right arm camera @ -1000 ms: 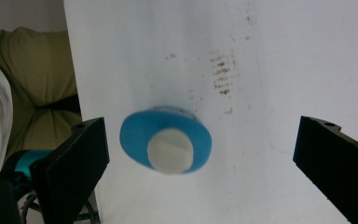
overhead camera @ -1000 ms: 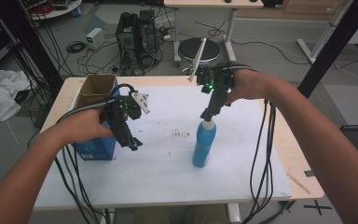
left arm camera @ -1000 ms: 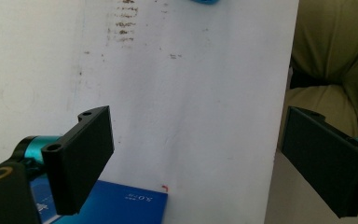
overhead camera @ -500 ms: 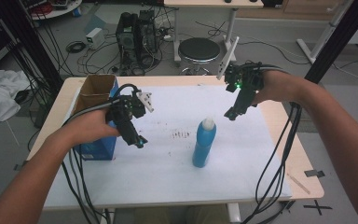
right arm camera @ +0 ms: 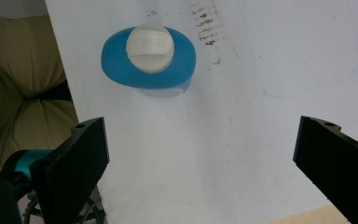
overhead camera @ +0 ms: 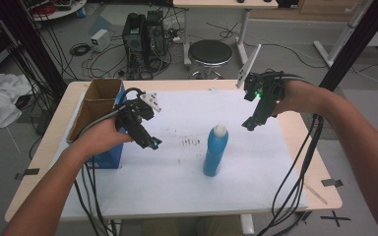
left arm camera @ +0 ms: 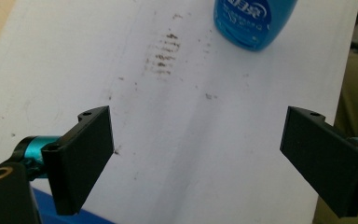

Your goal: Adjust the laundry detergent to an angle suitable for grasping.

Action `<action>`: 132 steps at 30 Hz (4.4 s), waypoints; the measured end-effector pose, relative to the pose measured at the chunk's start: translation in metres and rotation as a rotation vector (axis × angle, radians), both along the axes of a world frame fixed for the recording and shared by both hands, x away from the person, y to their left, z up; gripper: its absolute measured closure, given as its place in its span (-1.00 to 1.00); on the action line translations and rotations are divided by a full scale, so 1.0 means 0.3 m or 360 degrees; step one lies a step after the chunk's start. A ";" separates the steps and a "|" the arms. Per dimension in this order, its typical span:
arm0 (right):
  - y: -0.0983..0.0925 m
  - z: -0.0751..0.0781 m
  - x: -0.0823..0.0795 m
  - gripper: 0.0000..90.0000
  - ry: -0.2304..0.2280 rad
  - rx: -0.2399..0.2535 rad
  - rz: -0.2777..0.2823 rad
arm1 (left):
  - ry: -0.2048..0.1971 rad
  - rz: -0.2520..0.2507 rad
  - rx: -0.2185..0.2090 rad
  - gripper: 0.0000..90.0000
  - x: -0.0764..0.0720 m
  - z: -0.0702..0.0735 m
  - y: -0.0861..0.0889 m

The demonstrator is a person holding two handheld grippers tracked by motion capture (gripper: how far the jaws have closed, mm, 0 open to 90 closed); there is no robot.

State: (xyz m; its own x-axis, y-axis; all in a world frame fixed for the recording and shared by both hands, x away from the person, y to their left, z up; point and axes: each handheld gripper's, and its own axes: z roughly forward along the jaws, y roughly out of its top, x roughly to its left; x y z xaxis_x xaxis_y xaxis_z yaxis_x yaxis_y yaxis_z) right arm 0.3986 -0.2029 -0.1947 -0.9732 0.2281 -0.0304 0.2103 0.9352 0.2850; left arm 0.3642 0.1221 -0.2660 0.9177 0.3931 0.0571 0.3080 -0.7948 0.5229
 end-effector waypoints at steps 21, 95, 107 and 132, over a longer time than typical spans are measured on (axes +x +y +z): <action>-0.065 -0.028 -0.006 -0.95 -0.0009 0.0086 -0.0064 | -0.0378 0.0554 -0.0605 -0.79 0.003 -0.095 0.104; -0.102 -0.058 -0.015 -0.95 -0.0020 0.0085 -0.0072 | -0.0861 0.1141 -0.1093 -0.79 -0.420 -0.475 -0.378; -0.104 -0.060 -0.015 -0.95 -0.0021 0.0081 -0.0073 | -0.0815 0.1086 -0.1057 -0.79 -0.431 -0.504 -0.446; -0.109 -0.060 -0.015 -0.95 -0.0020 0.0089 -0.0081 | -0.0762 0.1134 -0.1068 -0.79 -0.328 -0.511 -0.577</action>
